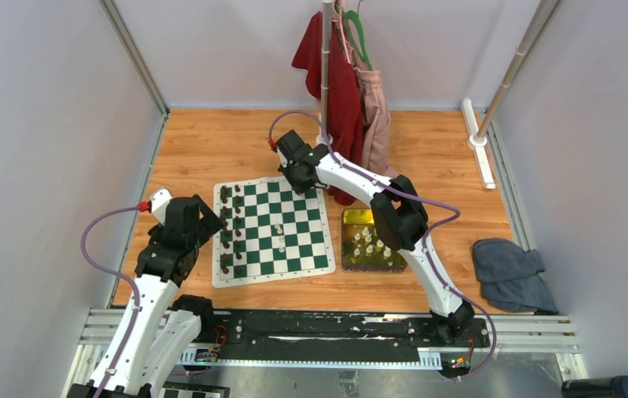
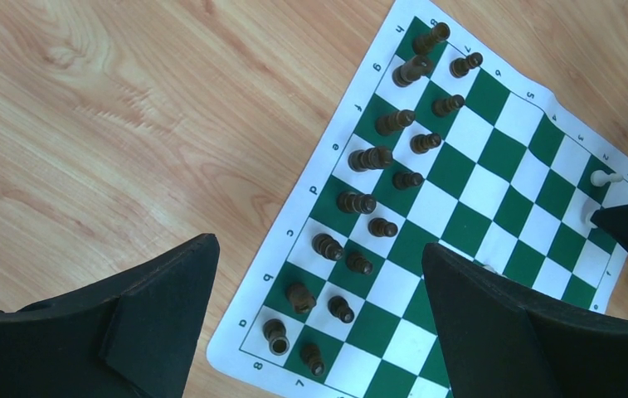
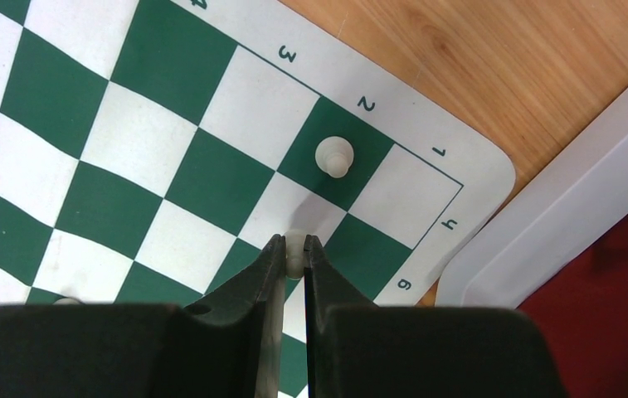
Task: Set up the chess pieces on the board
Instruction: Place the chess piece on the chessboard.
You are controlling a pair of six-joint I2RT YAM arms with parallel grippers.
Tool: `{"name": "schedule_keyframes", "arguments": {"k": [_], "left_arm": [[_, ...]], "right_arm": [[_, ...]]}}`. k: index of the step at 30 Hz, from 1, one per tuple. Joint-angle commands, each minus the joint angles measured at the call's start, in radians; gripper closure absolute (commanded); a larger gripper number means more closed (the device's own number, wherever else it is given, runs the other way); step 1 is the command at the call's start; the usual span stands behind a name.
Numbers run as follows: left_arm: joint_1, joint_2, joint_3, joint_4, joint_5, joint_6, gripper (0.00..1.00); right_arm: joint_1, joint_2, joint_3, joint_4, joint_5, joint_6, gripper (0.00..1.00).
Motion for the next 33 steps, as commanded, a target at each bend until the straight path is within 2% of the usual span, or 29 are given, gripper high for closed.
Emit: {"name": "schedule_keyframes", "arguments": {"k": [1, 33], "left_arm": [[0.005, 0.003, -0.014, 0.019, -0.007, 0.007, 0.00], [0.005, -0.027, -0.031, 0.002, -0.010, -0.003, 0.00]], "right_arm": [[-0.010, 0.027, 0.045, -0.023, -0.008, -0.002, 1.00], [0.002, 0.045, 0.036, -0.027, -0.039, 0.008, 1.00]]}}
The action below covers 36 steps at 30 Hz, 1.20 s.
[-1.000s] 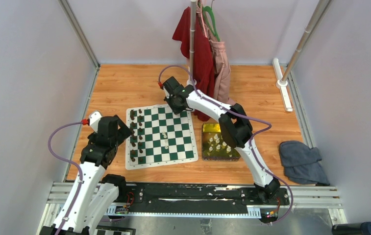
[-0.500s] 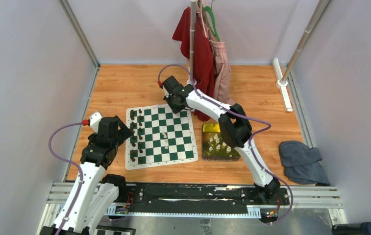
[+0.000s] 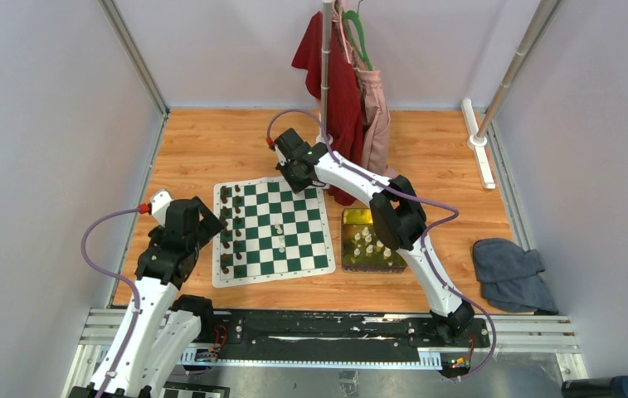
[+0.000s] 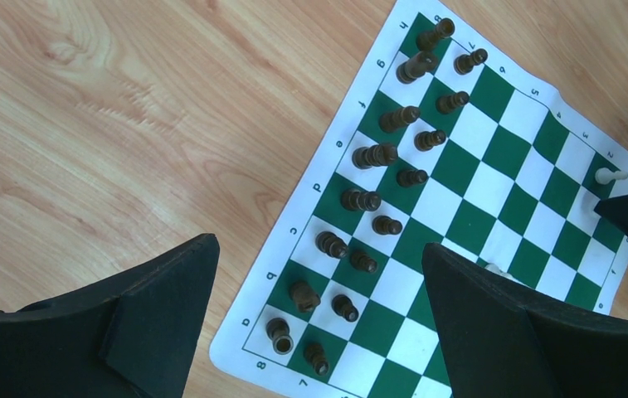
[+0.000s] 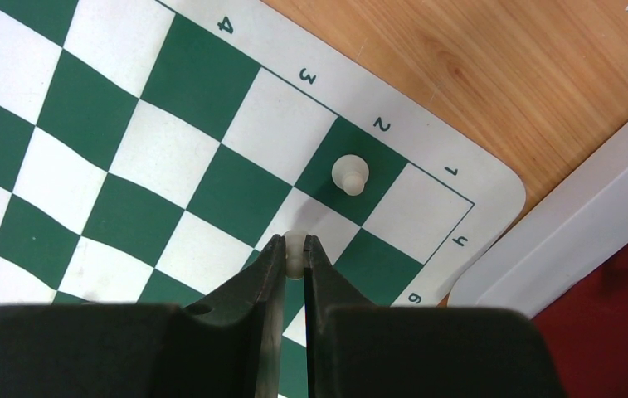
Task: Set up the chess pieces on the board
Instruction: Place the chess piece on the chessboard.
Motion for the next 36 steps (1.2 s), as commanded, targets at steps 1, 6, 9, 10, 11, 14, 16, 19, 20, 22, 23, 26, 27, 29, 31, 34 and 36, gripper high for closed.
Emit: {"name": "schedule_keyframes", "arguments": {"k": [1, 6, 9, 10, 11, 14, 16, 19, 20, 22, 23, 26, 27, 29, 31, 34, 36], "left_arm": [[0.005, -0.014, -0.014, -0.002, -0.010, -0.005, 0.00], [0.005, -0.021, -0.016, -0.009, -0.012, -0.006, 0.00], [0.005, -0.023, -0.017, -0.011, -0.012, -0.009, 0.00], [0.005, -0.024, -0.017, -0.013, -0.012, -0.009, 0.00], [0.005, -0.026, -0.017, -0.014, -0.011, -0.009, 0.00], [0.005, -0.028, -0.016, -0.018, -0.011, -0.009, 0.00], [0.005, -0.028, -0.015, -0.018, -0.013, -0.009, 0.00], [0.005, -0.028, -0.011, -0.019, -0.011, -0.008, 0.00], [0.005, -0.028, -0.012, -0.019, -0.012, -0.009, 0.00], [0.005, -0.025, -0.010, -0.020, -0.010, -0.008, 0.00], [0.005, -0.023, -0.009, -0.019, -0.010, -0.009, 0.00], [0.005, -0.020, -0.007, -0.018, -0.010, -0.008, 0.00], [0.005, -0.018, -0.006, -0.019, -0.009, -0.008, 0.00], [0.005, -0.017, -0.005, -0.018, -0.006, -0.009, 0.00], [0.005, -0.017, -0.004, -0.019, -0.005, -0.010, 0.00], [0.005, -0.024, -0.010, -0.021, -0.002, -0.015, 0.00], [0.005, -0.029, -0.012, -0.022, -0.003, -0.015, 0.00]], "right_arm": [[0.002, 0.026, -0.010, -0.023, -0.009, 0.006, 1.00], [0.002, 0.021, -0.029, -0.019, -0.007, 0.003, 1.00], [0.002, 0.020, -0.035, -0.017, -0.009, 0.002, 1.00], [0.002, 0.020, -0.036, -0.017, -0.009, 0.003, 1.00], [0.002, 0.019, -0.038, -0.016, -0.009, 0.003, 1.00], [0.002, 0.020, -0.043, -0.016, -0.009, 0.003, 1.00], [0.002, 0.020, -0.047, -0.014, -0.010, 0.002, 1.00], [0.002, 0.019, -0.051, -0.014, -0.011, 0.000, 0.96], [0.002, 0.018, -0.053, -0.014, -0.011, -0.001, 0.94], [0.002, 0.015, -0.056, -0.013, -0.012, -0.002, 0.90], [0.002, 0.016, -0.058, -0.014, -0.012, -0.003, 0.87], [0.001, 0.012, -0.061, -0.014, -0.016, -0.005, 0.82], [0.001, 0.011, -0.063, -0.014, -0.018, -0.006, 0.80], [0.002, 0.010, -0.063, -0.014, -0.020, -0.008, 0.76], [0.002, 0.007, -0.062, -0.014, -0.019, -0.012, 0.73], [0.002, 0.007, -0.057, -0.014, -0.017, -0.019, 0.72], [0.001, 0.006, -0.054, -0.014, -0.014, -0.022, 0.69]]}}
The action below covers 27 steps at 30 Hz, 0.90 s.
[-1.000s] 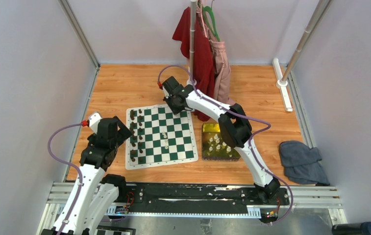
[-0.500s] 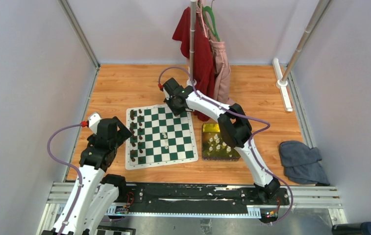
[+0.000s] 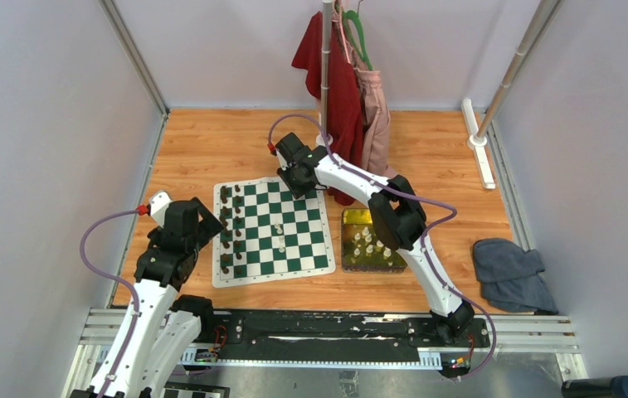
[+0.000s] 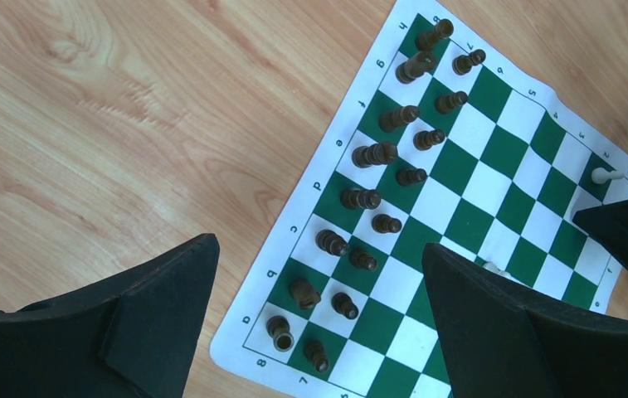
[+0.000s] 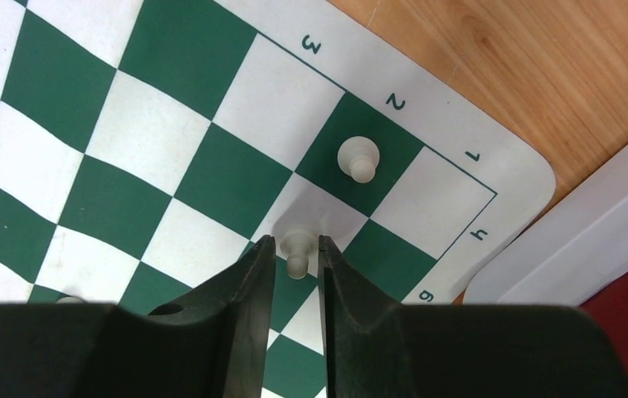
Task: Set up the chess pieces on the board
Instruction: Place the chess piece on the chessboard.
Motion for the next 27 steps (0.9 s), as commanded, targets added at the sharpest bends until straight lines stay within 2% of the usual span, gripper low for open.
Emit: {"name": "schedule_keyframes", "arguments": {"k": [1, 10, 18, 27], "left_arm": [[0.005, -0.013, -0.009, -0.011, -0.004, -0.010, 0.00], [0.005, -0.014, -0.008, -0.013, -0.006, -0.012, 0.00], [0.005, -0.031, -0.012, -0.018, -0.005, -0.015, 0.00], [0.005, -0.041, -0.001, -0.031, -0.003, -0.014, 0.00]], "right_arm": [[0.002, 0.005, -0.008, -0.018, -0.002, -0.018, 0.69], [0.001, -0.012, -0.009, -0.022, 0.000, -0.021, 0.67], [0.004, -0.053, -0.039, -0.021, 0.013, -0.021, 0.59], [0.020, -0.114, -0.076, -0.020, 0.051, -0.024, 0.55]]}}
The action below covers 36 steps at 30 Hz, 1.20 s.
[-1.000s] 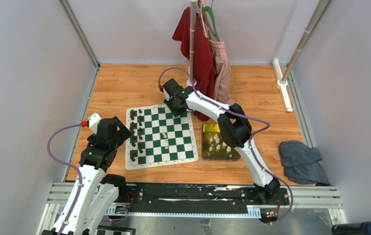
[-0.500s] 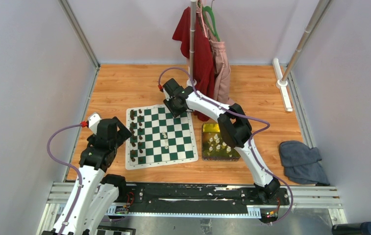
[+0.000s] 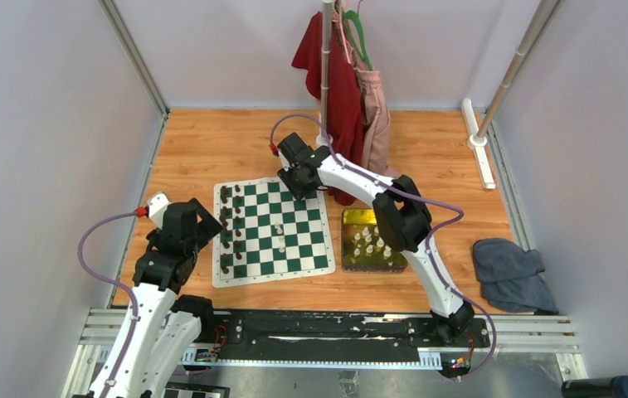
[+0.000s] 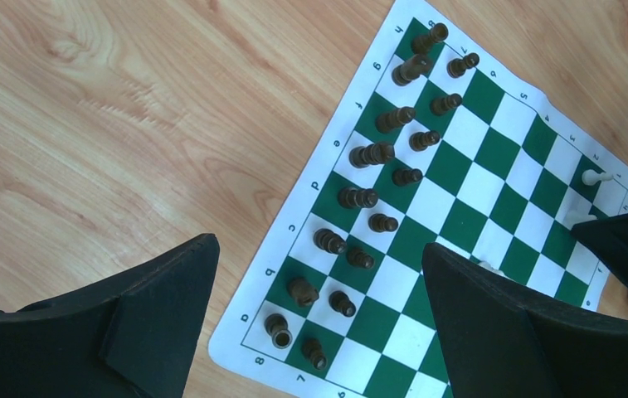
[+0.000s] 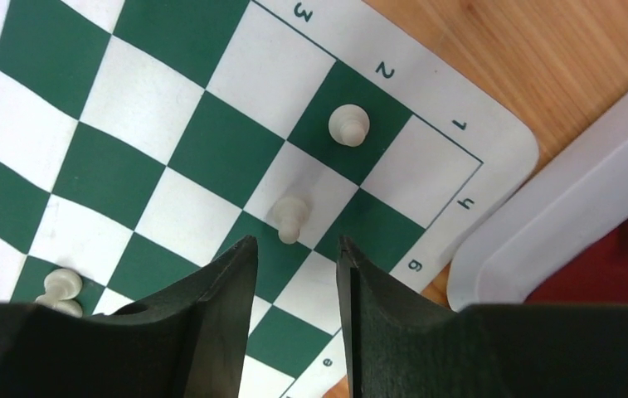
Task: Set up the chess pieces on the board
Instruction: Place the chess piece on the chessboard, then pick up the chess piece from the chessboard.
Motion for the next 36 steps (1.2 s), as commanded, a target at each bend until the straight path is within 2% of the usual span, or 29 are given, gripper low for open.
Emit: {"name": "schedule_keyframes", "arguments": {"k": [1, 18, 28, 36], "left_arm": [[0.005, -0.015, 0.001, -0.026, -0.006, -0.006, 0.00], [0.005, -0.067, 0.002, -0.048, -0.005, -0.027, 0.00], [0.005, -0.087, -0.003, -0.051, -0.005, -0.030, 0.00], [0.005, -0.086, -0.005, -0.050, -0.005, -0.028, 0.00]], "right_arm": [[0.020, -0.076, -0.024, -0.021, 0.041, -0.010, 0.55], [0.140, -0.199, -0.133, -0.035, 0.038, -0.013, 0.55], [0.206, -0.171, -0.085, -0.056, 0.019, 0.013, 0.57], [0.214, -0.136, -0.064, -0.048, -0.035, 0.033, 0.58]]}}
